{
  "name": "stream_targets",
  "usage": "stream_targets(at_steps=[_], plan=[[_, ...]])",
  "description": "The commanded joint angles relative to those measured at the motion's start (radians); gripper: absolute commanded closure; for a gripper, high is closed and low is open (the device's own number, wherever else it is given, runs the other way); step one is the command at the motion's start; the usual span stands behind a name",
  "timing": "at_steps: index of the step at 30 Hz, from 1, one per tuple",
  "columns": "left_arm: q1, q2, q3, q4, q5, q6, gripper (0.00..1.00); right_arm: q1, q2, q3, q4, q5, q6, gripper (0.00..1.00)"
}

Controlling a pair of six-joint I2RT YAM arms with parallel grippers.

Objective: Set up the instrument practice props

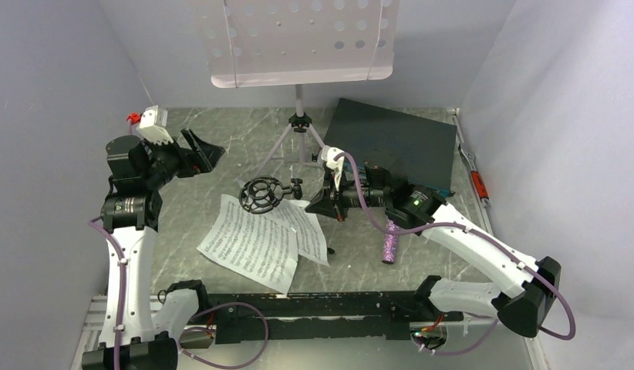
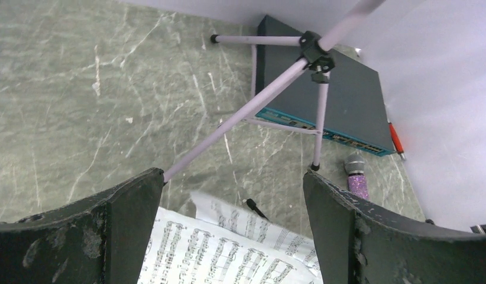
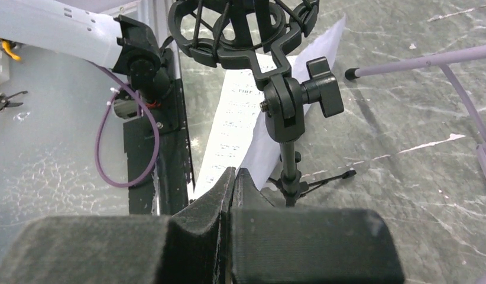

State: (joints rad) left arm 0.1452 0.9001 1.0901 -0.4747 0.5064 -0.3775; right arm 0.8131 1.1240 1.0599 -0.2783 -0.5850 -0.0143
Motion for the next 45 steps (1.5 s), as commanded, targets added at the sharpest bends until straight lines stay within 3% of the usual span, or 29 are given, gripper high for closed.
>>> stream_targets(at_steps=[1, 13, 21, 27, 33, 37, 45], plan=[[-0.002, -0.020, 0.044, 0.080, 0.124, 0.047, 0.06, 0.004, 0.009, 0.072, -0.120, -0.051, -0.055, 1.00], [-0.002, -0.082, 0.018, 0.237, 0.348, 0.064, 0.06, 0.009, -0.158, 0.053, -0.108, -0.065, -0.054, 1.00], [-0.002, -0.092, 0.014, 0.419, 0.626, 0.024, 0.06, 0.009, -0.125, 0.181, -0.320, -0.167, -0.136, 1.00], [-0.004, -0.074, 0.000, 0.653, 0.818, -0.087, 0.06, 0.009, -0.094, 0.270, -0.442, -0.261, -0.190, 1.00], [-0.011, -0.076, 0.038, 0.559, 0.857, -0.007, 0.06, 0.009, -0.051, 0.252, -0.426, -0.280, -0.178, 1.00], [-0.024, -0.096, 0.041, 0.518, 0.879, 0.034, 0.06, 0.018, -0.006, 0.253, -0.373, -0.371, -0.154, 1.00], [-0.045, -0.142, 0.037, 0.422, 0.933, 0.161, 0.06, 0.070, 0.050, 0.332, -0.301, -0.417, -0.127, 1.00]])
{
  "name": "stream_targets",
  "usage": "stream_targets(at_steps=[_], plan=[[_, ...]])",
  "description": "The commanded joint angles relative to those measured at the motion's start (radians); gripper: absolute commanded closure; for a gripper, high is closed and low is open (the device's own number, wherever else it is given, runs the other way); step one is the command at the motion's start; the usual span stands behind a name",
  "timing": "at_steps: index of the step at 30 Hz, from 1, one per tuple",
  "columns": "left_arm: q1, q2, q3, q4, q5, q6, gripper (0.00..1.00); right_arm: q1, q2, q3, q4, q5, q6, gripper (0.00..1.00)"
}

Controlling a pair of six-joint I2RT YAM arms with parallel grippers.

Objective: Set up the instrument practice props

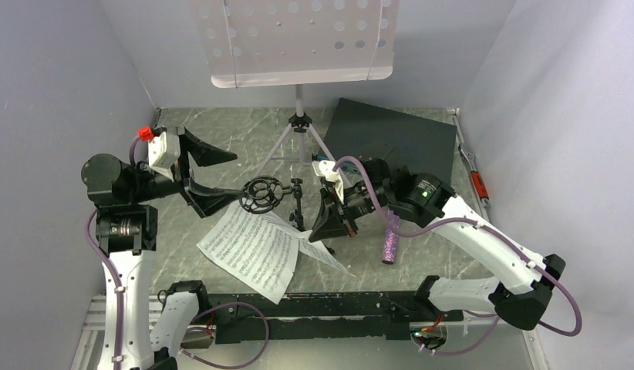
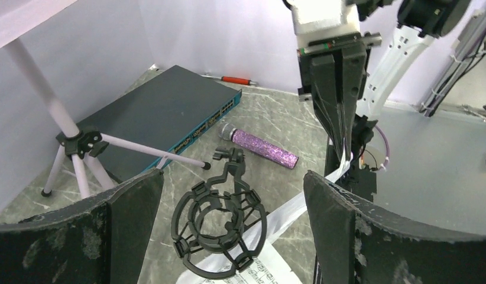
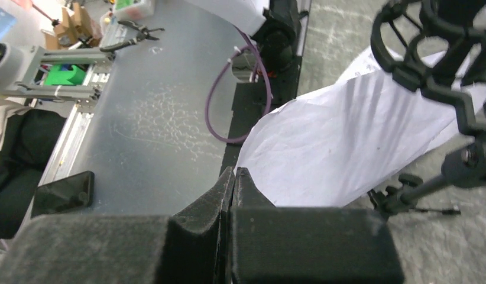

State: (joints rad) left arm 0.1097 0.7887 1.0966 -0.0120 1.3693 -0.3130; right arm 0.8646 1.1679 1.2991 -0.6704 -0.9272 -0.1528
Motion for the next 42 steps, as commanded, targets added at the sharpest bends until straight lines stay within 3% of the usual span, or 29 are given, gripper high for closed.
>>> stream_targets(at_steps=[1, 8, 18, 25, 31, 36, 39, 40, 42], plan=[[-0.012, -0.037, 0.031, -0.061, 0.077, 0.116, 0.06, 0.026, 0.019, 0.113, 0.087, -0.082, 0.008, 1.00], [-0.026, -0.063, 0.050, -0.157, 0.124, 0.247, 0.06, 0.078, 0.078, 0.240, 0.075, -0.132, 0.006, 1.00], [-0.049, -0.046, 0.108, -0.340, 0.188, 0.411, 0.06, 0.096, 0.153, 0.337, 0.159, 0.014, 0.107, 1.00], [-0.066, -0.031, 0.167, -0.544, 0.241, 0.579, 0.07, 0.096, 0.271, 0.525, 0.103, 0.051, 0.091, 1.00], [-0.068, -0.020, 0.156, -0.501, 0.169, 0.511, 0.09, 0.097, 0.369, 0.691, 0.023, 0.032, 0.056, 1.00], [-0.068, -0.014, 0.150, -0.492, 0.150, 0.501, 0.21, 0.097, 0.420, 0.786, -0.064, 0.093, 0.005, 1.00], [-0.068, -0.008, 0.159, -0.498, 0.155, 0.500, 0.33, 0.096, 0.443, 0.841, -0.096, 0.132, -0.010, 1.00], [-0.067, -0.007, 0.161, -0.501, 0.149, 0.500, 0.39, 0.095, 0.447, 0.848, -0.097, 0.138, -0.010, 1.00], [-0.068, -0.002, 0.163, -0.510, 0.140, 0.507, 0.66, 0.096, 0.450, 0.852, -0.090, 0.145, -0.008, 1.00]])
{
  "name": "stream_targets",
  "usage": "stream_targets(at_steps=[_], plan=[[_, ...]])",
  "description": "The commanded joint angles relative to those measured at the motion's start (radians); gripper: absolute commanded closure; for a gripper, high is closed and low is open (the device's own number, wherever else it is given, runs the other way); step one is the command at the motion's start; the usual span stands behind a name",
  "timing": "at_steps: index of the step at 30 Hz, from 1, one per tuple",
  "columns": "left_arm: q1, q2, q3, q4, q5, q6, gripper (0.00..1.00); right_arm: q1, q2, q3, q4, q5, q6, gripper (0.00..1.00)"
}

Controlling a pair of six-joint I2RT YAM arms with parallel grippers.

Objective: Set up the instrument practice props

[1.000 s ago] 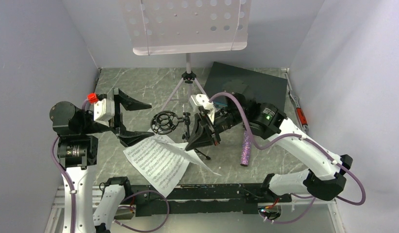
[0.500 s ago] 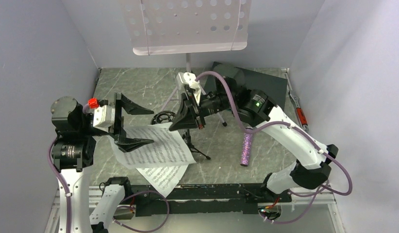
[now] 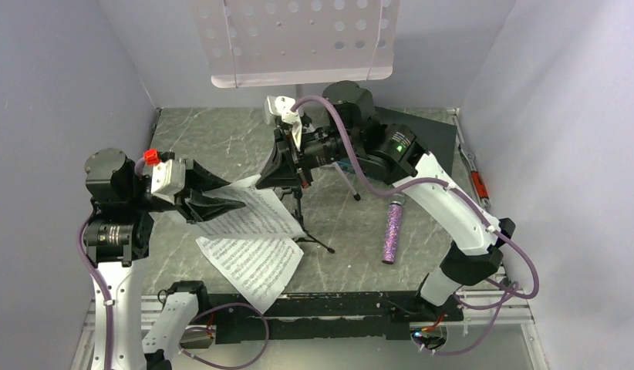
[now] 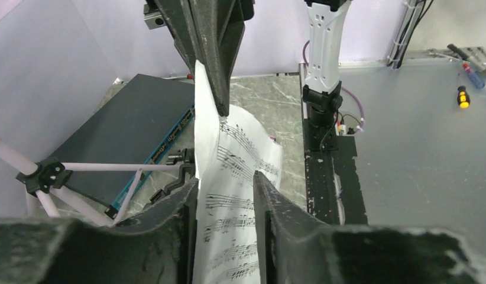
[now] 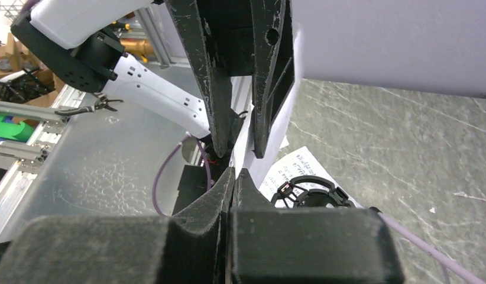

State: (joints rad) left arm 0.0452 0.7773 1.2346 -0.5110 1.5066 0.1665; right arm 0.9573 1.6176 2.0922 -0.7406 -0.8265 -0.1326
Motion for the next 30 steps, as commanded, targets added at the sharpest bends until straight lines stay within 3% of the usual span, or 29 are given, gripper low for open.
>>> stream_targets(at_steps=[1, 4, 7, 8, 11, 13, 14, 24, 30], plan=[[-0.003, 0.010, 0.027, -0.018, -0.009, 0.034, 0.72, 0.003, 0.000, 0.060, -0.014, 0.050, -0.027, 1.00], [-0.004, 0.008, 0.030, -0.024, -0.025, 0.045, 0.93, 0.003, -0.003, 0.053, 0.005, 0.073, -0.021, 1.00], [-0.004, 0.007, 0.028, 0.007, -0.053, 0.021, 0.97, 0.002, -0.008, 0.038, 0.035, 0.106, -0.005, 0.98], [-0.004, 0.009, 0.024, 0.037, -0.062, -0.002, 0.97, 0.002, -0.015, 0.028, 0.048, 0.131, 0.004, 0.89], [-0.003, 0.008, 0.001, 0.193, -0.137, -0.144, 0.97, 0.003, -0.065, -0.053, 0.132, 0.198, 0.026, 0.27], [-0.003, 0.004, -0.019, 0.314, -0.235, -0.269, 0.97, 0.001, -0.121, -0.140, 0.217, 0.255, 0.061, 0.09], [-0.003, 0.003, -0.024, 0.356, -0.274, -0.299, 0.97, -0.001, -0.152, -0.185, 0.263, 0.281, 0.083, 0.05], [-0.003, -0.015, -0.053, 0.840, -0.680, -0.741, 0.97, -0.038, -0.481, -0.715, 0.774, 0.605, 0.399, 0.00], [-0.004, -0.004, -0.076, 1.083, -0.821, -0.933, 0.97, -0.047, -0.543, -0.873, 1.013, 0.584, 0.504, 0.01]])
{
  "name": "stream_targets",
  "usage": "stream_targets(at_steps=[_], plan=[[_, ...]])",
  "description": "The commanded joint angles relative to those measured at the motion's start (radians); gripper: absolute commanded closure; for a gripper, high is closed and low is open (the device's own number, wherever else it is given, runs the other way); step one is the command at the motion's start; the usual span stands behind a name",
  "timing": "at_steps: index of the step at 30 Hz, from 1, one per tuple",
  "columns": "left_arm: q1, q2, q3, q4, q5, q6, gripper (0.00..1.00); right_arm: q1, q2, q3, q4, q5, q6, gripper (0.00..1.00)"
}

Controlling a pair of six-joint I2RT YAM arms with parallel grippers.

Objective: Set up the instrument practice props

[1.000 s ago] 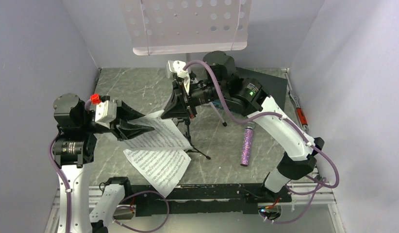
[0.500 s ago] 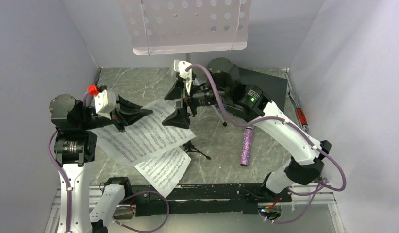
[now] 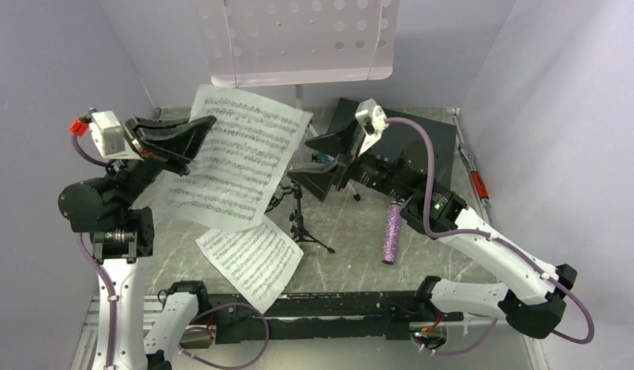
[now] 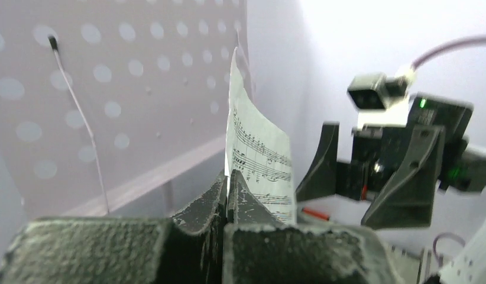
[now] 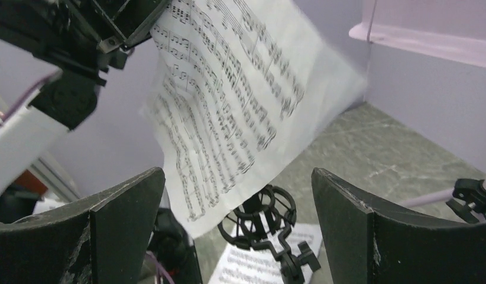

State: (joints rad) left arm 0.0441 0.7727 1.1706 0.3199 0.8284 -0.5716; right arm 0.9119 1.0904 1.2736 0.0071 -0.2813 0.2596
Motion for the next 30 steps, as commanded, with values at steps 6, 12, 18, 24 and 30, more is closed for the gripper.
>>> stream_targets(at_steps=[6, 12, 18, 24, 30], plan=[[-0.002, 0.030, -0.022, 0.403, -0.187, -0.352, 0.97, -0.009, 0.041, -0.037, 0.405, -0.037, 0.180, 0.05], [-0.001, 0.037, -0.050, 0.482, -0.202, -0.422, 0.97, -0.045, 0.118, 0.006, 0.521, -0.112, 0.276, 0.15], [-0.002, 0.032, -0.074, 0.440, -0.215, -0.410, 0.96, -0.072, 0.164, 0.032, 0.636, -0.217, 0.372, 0.59], [-0.002, 0.031, -0.059, 0.303, -0.169, -0.333, 0.82, -0.073, 0.152, 0.057, 0.537, -0.203, 0.321, 1.00], [-0.002, 0.054, -0.038, 0.118, -0.045, -0.170, 0.14, -0.097, 0.121, 0.136, 0.307, -0.172, 0.182, 1.00]])
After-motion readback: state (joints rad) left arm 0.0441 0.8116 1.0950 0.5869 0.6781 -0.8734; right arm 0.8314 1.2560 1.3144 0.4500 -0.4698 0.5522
